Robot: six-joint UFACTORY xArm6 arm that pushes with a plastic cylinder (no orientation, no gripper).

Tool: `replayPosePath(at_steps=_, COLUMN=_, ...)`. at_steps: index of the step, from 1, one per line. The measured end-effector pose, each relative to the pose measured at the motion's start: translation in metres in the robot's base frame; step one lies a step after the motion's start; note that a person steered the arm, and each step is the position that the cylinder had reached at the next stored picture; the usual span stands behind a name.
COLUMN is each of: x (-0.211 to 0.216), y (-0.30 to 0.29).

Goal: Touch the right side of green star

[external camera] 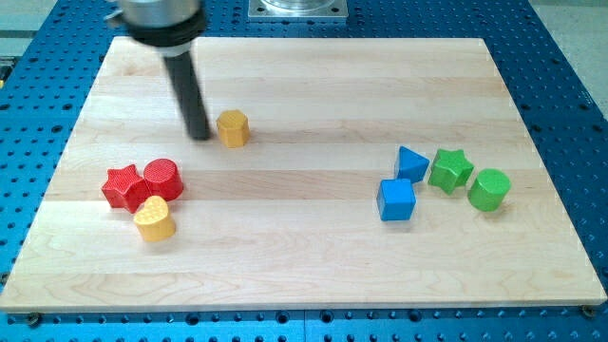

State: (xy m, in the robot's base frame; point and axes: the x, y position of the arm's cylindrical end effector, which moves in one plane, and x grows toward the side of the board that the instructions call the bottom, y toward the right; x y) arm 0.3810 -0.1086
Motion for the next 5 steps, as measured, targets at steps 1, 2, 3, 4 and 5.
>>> replayPosePath(at_steps=1, x=0.036, y=0.094)
replayPosePath(at_steps=2, x=0.094, y=0.157)
replayPosePath(at_steps=3, x=0.098, y=0.184)
replayPosePath(at_steps=4, x=0.097, y=0.205)
replayPosePath(at_steps=5, x=0.097, y=0.204)
